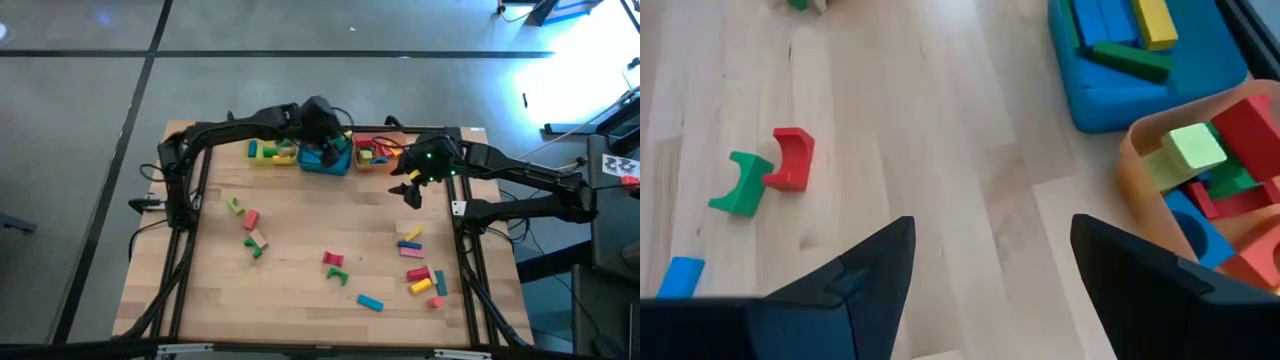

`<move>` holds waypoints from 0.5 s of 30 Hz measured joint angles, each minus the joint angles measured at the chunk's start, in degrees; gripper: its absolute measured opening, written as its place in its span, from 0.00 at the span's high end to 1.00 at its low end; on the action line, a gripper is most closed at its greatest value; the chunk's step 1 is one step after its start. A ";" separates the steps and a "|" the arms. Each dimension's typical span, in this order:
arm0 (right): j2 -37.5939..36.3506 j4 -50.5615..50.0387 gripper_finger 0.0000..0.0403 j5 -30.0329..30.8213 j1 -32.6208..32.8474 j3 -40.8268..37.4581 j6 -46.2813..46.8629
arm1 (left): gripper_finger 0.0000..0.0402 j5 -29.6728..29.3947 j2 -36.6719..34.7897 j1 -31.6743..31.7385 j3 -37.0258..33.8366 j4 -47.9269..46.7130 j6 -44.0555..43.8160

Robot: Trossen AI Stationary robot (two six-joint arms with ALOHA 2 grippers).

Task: Sort blocks by size
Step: Put the green arch block into the orange bin

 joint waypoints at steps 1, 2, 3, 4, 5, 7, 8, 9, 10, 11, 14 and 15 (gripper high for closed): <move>0.30 0.33 0.33 0.00 0.00 0.00 0.00 | 0.45 0.00 -0.82 -0.44 0.00 -3.03 0.62; 0.65 0.42 0.33 0.01 0.00 0.00 0.00 | 0.45 0.00 -1.76 -0.86 0.00 -6.01 1.09; 0.97 0.49 0.33 0.00 0.00 0.00 0.00 | 0.45 0.00 -2.44 -1.46 -0.02 -9.17 1.39; 1.32 0.58 0.33 -0.02 0.00 0.00 0.00 | 0.45 0.00 -3.11 -2.24 -0.30 -11.67 1.54; 1.70 0.68 0.33 -0.02 0.00 0.00 0.00 | 0.45 0.01 -3.88 -3.00 -0.57 -13.38 1.60; 2.54 0.71 0.33 -0.06 0.04 0.00 0.70 | 0.45 0.07 -5.43 -4.77 -1.54 -15.66 2.02; 3.06 0.83 0.33 -0.10 0.41 0.00 1.95 | 0.45 0.02 -6.34 -5.57 -2.20 -16.48 2.30; 3.60 0.85 0.33 -0.10 0.96 0.00 3.31 | 0.45 0.05 -7.13 -6.46 -3.03 -17.20 2.62; 4.19 0.92 0.33 -0.09 1.74 0.00 4.29 | 0.45 0.02 -8.14 -7.28 -3.94 -17.71 2.75; 4.73 0.99 0.33 -0.09 2.81 0.00 4.57 | 0.45 0.00 -8.77 -8.09 -4.90 -18.15 2.85; 6.37 1.22 0.33 -0.28 7.50 0.00 4.68 | 0.45 -0.06 -11.75 -10.00 -8.69 -17.57 2.35; 7.03 1.67 0.33 -0.12 9.30 0.00 4.79 | 0.45 -0.13 -13.14 -10.48 -9.99 -17.37 1.92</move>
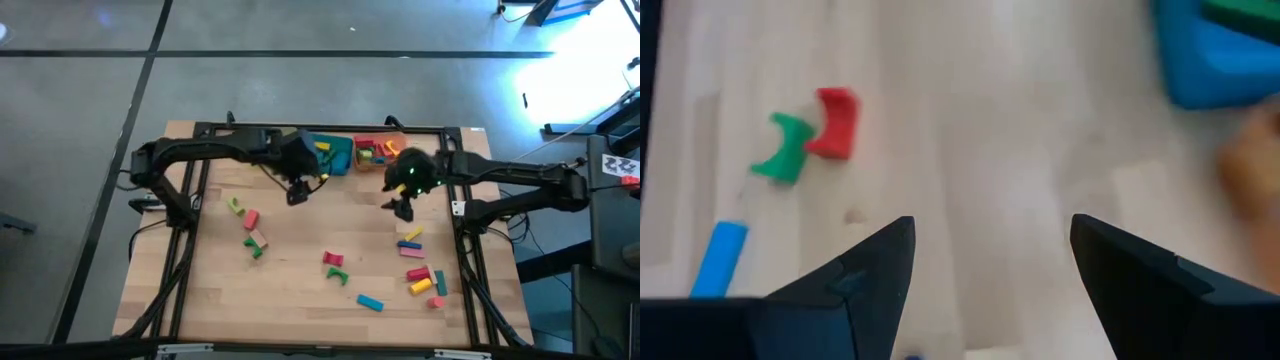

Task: Sort blocks by size
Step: Put the green arch block into the orange bin

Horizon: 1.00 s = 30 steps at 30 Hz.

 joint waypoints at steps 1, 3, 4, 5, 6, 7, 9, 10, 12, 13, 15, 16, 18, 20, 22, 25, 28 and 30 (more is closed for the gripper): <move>0.56 1.04 0.33 0.42 1.81 0.00 0.27 | 0.45 -0.22 -1.21 -0.40 -1.32 0.18 -0.61; 1.94 4.06 0.33 1.91 5.42 -0.02 1.75 | 0.45 -0.54 -4.08 -1.06 -4.62 1.35 -2.40; 2.79 5.88 0.33 2.59 7.20 -0.02 2.70 | 0.45 -0.75 -5.28 -1.43 -6.50 2.55 -3.28; 3.85 7.46 0.33 3.59 8.78 -0.02 3.11 | 0.45 -0.95 -6.60 -1.73 -8.47 4.46 -4.63; 4.97 8.83 0.33 4.50 10.24 -0.02 3.38 | 0.45 -1.01 -7.69 -2.14 -10.70 6.62 -5.84; 6.05 9.91 0.33 5.07 11.69 -0.02 3.96 | 0.45 -1.01 -8.95 -2.58 -13.06 9.14 -7.25; 8.39 11.94 0.33 6.13 14.35 -0.02 5.53 | 0.45 -1.16 -10.30 -3.90 -17.22 14.18 -10.67; 9.60 12.53 0.33 6.27 15.50 -0.02 6.51 | 0.45 -1.15 -10.60 -4.64 -19.01 16.33 -12.12; 11.91 13.50 0.33 6.85 17.92 -0.02 10.15 | 0.45 -1.12 -10.60 -6.20 -22.00 17.74 -13.90; 13.06 14.23 0.33 7.34 18.94 -0.02 12.80 | 0.45 -1.03 -10.60 -6.91 -23.12 17.87 -14.49; 15.14 15.57 0.33 8.60 21.11 -0.02 18.48 | 0.45 -0.97 -10.62 -8.02 -25.03 17.97 -13.91; 16.23 16.15 0.33 9.35 22.13 -0.02 21.25 | 0.45 -0.98 -10.64 -8.47 -25.98 17.94 -13.52; 18.40 18.32 0.33 10.71 24.23 -0.02 25.93 | 0.45 -1.03 -10.59 -9.20 -27.62 18.02 -13.38; 20.45 20.63 0.33 11.57 26.33 -0.02 29.99 | 0.45 -1.30 -10.61 -9.59 -28.73 18.20 -13.38; 22.37 24.40 0.33 11.96 28.31 -0.02 33.16 | 0.45 -1.56 -10.62 -9.78 -29.60 18.36 -13.48; 25.08 29.63 0.33 14.74 31.10 -0.02 37.44 | 0.45 -1.64 -10.62 -9.81 -30.86 19.79 -13.73; 27.55 31.67 0.33 18.55 33.64 -0.02 40.76 | 0.45 -1.68 -10.62 -9.81 -31.83 20.87 -13.51; 29.05 31.99 0.33 21.14 35.14 -0.02 43.29 | 0.45 -1.69 -10.58 -9.81 -32.19 21.12 -13.51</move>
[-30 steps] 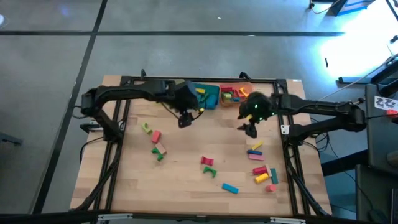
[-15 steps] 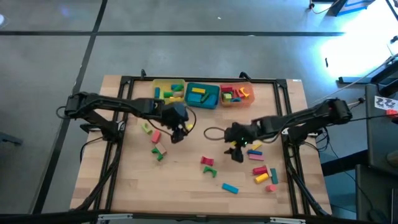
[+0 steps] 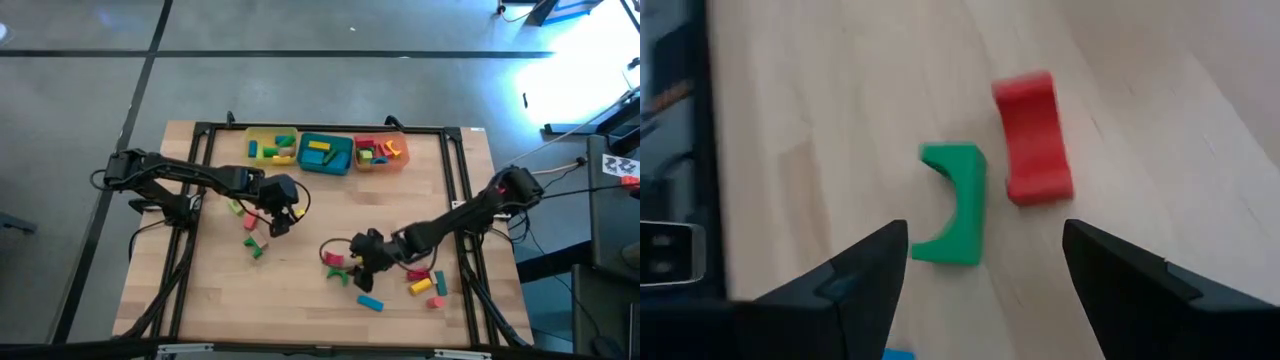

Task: Sort blocks by size
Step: Put the green arch block into the orange bin

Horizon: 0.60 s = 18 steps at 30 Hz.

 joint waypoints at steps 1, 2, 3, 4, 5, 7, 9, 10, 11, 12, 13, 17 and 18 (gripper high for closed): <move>0.75 -0.11 0.33 1.23 0.69 0.00 1.13 | 0.45 0.00 -0.02 0.00 -0.14 0.15 0.00; 1.49 0.06 0.33 2.32 1.38 0.00 2.04 | 0.45 0.00 -0.02 0.00 -0.19 0.24 0.00; 2.13 0.01 0.33 3.35 2.03 0.00 3.07 | 0.45 -0.01 -0.02 0.00 -0.26 0.21 -0.04; 2.86 0.17 0.33 4.26 2.66 0.00 3.47 | 0.45 0.00 -0.02 0.00 -0.29 0.15 -0.26; 3.61 0.92 0.33 5.06 3.24 0.00 3.59 | 0.45 0.00 -0.02 -0.02 -0.29 0.46 -0.42; 4.99 2.58 0.33 6.52 4.32 0.00 3.60 | 0.45 0.00 -0.02 -0.02 -0.29 1.67 -0.47; 6.34 5.53 0.33 8.22 5.22 0.00 3.37 | 0.45 0.00 -0.02 -0.11 -0.27 2.36 -0.50; 6.90 6.52 0.33 9.07 5.63 0.01 3.12 | 0.45 0.00 -0.02 -0.11 -0.27 2.91 -0.52; 7.39 6.90 0.33 9.95 5.99 0.02 2.94 | 0.45 0.00 -0.02 -0.11 -0.27 3.48 -0.54; 8.01 7.33 0.33 10.78 6.32 0.03 2.94 | 0.45 0.00 -0.02 -0.11 -0.27 3.83 -0.62; 8.66 7.39 0.33 11.30 6.36 0.21 2.90 | 0.45 0.00 -0.02 -0.11 -0.27 4.20 -0.66; 11.63 7.14 0.33 12.61 6.92 1.91 2.50 | 0.45 0.00 -0.02 -0.11 -0.27 5.19 -0.64; 12.39 7.19 0.33 12.90 6.92 2.34 1.77 | 0.45 0.00 -0.02 -0.11 -0.27 5.32 -0.63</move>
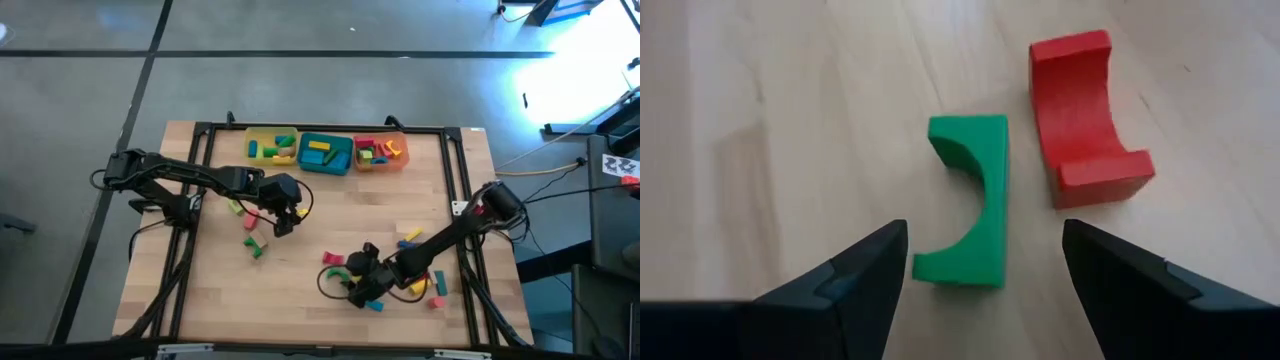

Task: Sort blocks by size
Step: Put the green arch block into the orange bin

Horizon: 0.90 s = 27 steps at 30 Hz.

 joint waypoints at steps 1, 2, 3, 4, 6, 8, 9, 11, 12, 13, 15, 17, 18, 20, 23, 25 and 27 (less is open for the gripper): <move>0.86 -0.16 0.33 0.25 0.00 0.45 -0.48 | 0.45 0.00 0.00 0.00 0.00 0.11 0.11; 1.79 -0.18 0.33 0.29 0.00 0.93 -0.73 | 0.45 0.00 0.00 0.00 0.00 0.27 0.20; 2.53 -0.20 0.33 0.36 0.00 1.28 -0.86 | 0.45 0.00 0.00 0.00 0.00 0.34 0.17; 3.21 -0.41 0.33 0.60 0.00 1.63 -1.12 | 0.45 0.00 0.00 0.00 0.00 0.28 0.20; 4.31 -0.33 0.35 1.75 0.00 2.34 -1.72 | 0.45 0.00 0.00 0.00 0.00 0.28 0.16; 5.03 -0.42 0.39 2.96 -0.04 2.39 -1.91 | 0.45 0.00 0.00 0.00 0.00 0.21 0.04; 5.27 -0.39 0.42 3.33 -0.04 2.38 -1.89 | 0.45 0.01 0.00 0.00 0.00 0.21 0.04; 5.44 -0.78 0.50 4.04 -0.04 2.38 -1.85 | 0.45 0.02 0.00 0.00 0.00 0.19 0.04; 5.44 -1.04 0.55 4.11 -0.04 2.38 -1.85 | 0.45 0.02 0.00 0.00 0.00 0.19 0.22; 5.44 -1.28 0.60 4.15 -0.04 2.38 -1.82 | 0.45 0.02 0.00 0.00 0.00 0.19 0.31; 5.44 -0.99 0.68 4.11 -0.04 2.40 -1.91 | 0.45 0.02 0.00 0.00 0.00 0.17 0.38; 5.44 -0.93 0.68 3.98 -0.04 2.40 -2.06 | 0.45 0.02 0.00 0.00 0.00 0.20 0.36; 5.44 -0.93 0.68 3.95 -0.04 2.40 -2.06 | 0.45 0.02 0.00 0.00 0.00 0.19 0.41; 5.37 -1.00 0.68 3.86 -0.04 2.40 -2.09 | 0.45 0.02 0.00 0.00 0.00 0.17 0.39; 4.08 -2.03 0.68 2.02 -0.12 2.31 -2.67 | 0.45 0.02 -0.02 0.00 0.00 0.13 0.42; 2.44 -2.62 0.68 0.11 -0.81 2.25 -3.85 | 0.45 0.03 -0.30 0.00 0.00 -0.05 0.51; 0.26 -5.09 0.68 -1.54 -1.52 2.84 -4.42 | 0.45 0.04 -1.09 0.01 0.00 -0.39 1.01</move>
